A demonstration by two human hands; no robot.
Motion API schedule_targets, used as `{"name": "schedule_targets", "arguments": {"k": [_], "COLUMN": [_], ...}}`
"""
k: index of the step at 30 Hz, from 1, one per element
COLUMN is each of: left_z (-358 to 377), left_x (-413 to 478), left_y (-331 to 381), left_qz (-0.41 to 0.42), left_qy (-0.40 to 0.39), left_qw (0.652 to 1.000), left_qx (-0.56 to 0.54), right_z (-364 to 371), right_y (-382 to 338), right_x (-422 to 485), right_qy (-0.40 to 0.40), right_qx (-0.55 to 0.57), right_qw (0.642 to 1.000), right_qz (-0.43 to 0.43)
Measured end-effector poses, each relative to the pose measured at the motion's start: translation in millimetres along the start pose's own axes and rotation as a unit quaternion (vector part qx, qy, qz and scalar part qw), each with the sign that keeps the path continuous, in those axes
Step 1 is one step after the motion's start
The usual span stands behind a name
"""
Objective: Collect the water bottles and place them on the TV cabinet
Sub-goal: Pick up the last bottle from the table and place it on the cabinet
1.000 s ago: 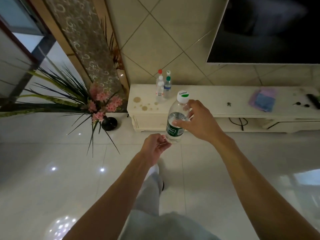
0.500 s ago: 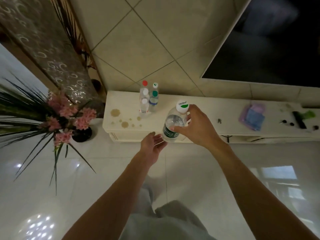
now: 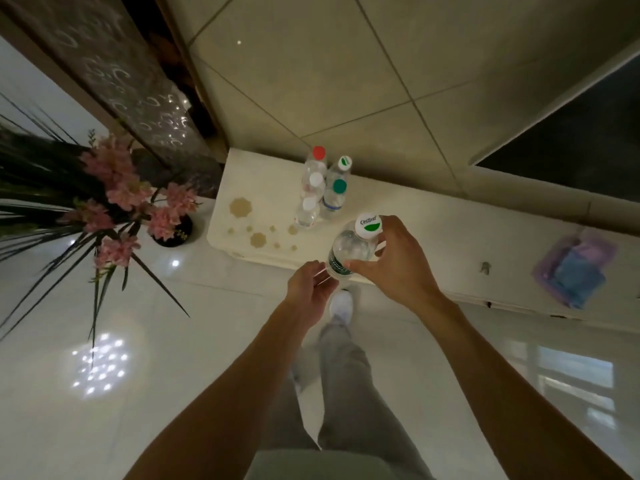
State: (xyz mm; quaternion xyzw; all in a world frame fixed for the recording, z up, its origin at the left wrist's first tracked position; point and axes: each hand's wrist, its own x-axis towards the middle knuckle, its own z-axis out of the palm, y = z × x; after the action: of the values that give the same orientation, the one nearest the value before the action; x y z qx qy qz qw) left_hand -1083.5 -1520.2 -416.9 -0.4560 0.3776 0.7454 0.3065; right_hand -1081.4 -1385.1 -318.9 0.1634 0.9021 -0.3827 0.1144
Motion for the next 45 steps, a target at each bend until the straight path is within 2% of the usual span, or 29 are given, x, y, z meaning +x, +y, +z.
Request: {"name": "schedule_targets", "arguments": {"k": [2,4,8,13,18,28,33,45], "left_z": [2.1,7.9,10.2,22.5,26.5,19.8,19.3,26.3], "left_x": [32.1,71.1,143.6,200.6,242.0,287.8,290.3,283.5], "left_y": [-8.0,-6.3,-8.3,-10.6,-11.5,-22.1,-22.2,-21.7], "left_qz": [0.016,0.021,0.007,-0.006,0.003,-0.006,-0.003,0.01], "left_qy": [0.013,-0.009,0.046,0.082,0.081,0.071,0.063,0.067], "left_qw": [1.0,0.998,0.996,0.991,0.985,0.979,0.967,0.961], "left_qx": [-0.014,-0.057,-0.076,-0.103,-0.151,-0.192,-0.247,-0.267], "right_z": [13.9,28.2,64.4,104.0,127.1,167.4,179.3,191.0], "right_y": [22.2,45.4,87.4,128.1,149.9,179.8,182.8,182.7], "right_x": [25.3,58.6,109.8,149.8,179.5,192.4,196.5,194.8], "right_qy": [-0.007,-0.023,-0.008,-0.009,-0.001,0.058,0.069,0.081], "right_qx": [0.011,0.015,0.014,0.005,-0.011,-0.022,-0.011,0.024], "right_qw": [1.0,1.0,1.0,0.999,0.996,0.99,0.992,0.994], "right_qz": [0.006,-0.011,-0.021,-0.053,-0.084,-0.126,-0.108,-0.069]}}
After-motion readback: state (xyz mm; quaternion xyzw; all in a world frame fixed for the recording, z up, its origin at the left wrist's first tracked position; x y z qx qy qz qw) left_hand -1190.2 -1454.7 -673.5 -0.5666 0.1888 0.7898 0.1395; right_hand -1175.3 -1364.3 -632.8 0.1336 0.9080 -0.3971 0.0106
